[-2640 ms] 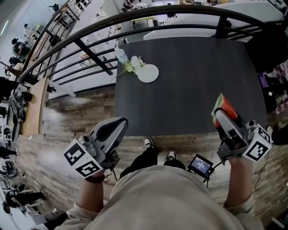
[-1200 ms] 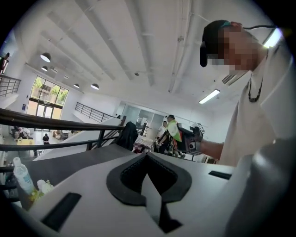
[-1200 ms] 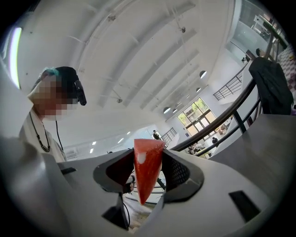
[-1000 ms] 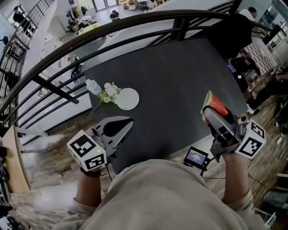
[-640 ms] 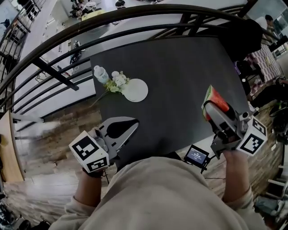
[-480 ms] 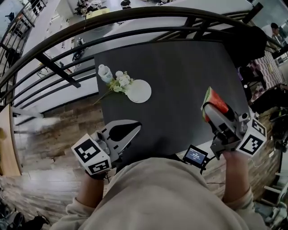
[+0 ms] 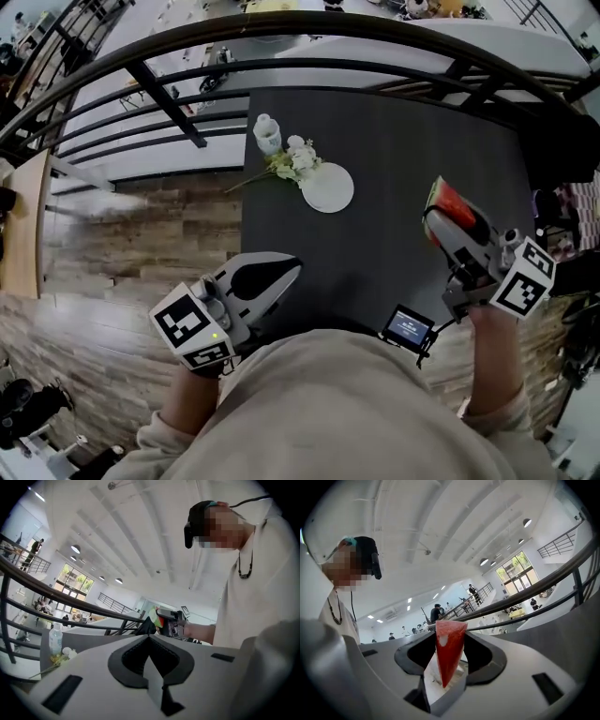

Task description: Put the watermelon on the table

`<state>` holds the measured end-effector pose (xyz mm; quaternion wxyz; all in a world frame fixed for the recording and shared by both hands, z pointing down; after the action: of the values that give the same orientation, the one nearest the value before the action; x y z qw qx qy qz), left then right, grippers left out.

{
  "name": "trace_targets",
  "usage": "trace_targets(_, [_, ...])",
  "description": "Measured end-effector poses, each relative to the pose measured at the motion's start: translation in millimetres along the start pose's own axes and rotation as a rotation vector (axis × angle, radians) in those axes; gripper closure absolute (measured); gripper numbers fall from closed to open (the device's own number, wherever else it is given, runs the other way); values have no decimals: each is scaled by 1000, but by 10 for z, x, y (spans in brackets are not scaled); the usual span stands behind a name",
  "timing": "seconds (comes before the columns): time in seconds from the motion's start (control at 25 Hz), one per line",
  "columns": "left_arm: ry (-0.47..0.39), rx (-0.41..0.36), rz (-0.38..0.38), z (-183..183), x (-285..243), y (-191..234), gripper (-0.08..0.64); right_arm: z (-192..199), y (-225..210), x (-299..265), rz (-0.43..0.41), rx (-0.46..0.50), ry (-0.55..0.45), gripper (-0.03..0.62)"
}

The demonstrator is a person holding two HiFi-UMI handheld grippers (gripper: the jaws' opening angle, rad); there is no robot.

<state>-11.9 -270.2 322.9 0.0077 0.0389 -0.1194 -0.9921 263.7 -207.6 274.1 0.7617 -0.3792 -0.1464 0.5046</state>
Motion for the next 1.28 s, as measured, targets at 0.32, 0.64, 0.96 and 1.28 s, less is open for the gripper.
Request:
trace_targets(0.32, [-14,38,-80,180,167,-195,554,101,-445,-516,-29,8,134,391])
trace_targets(0.64, [-66,116,-72,428,277,-390,555,300,-827,-977,-25,28,246,391])
trace_targets(0.96, [-108,160,23,605,228,-656,555,454,-1253,-1268,-2,16,314,391])
trace_targets(1.28, [-98,166,-21,669,288,-696,555,610,-1602,-1583,16,11,388,391])
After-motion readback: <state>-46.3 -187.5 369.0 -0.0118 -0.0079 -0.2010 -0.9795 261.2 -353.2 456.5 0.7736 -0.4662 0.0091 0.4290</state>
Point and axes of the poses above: the fingertips, and each gripper's own axes: x backward along the fingers, y to its left, z out of its underside, the point moved 6 cm from there along x, backward along the fingers, and after that the axes turned 12 degrees about -x, right-handed, at the moved point
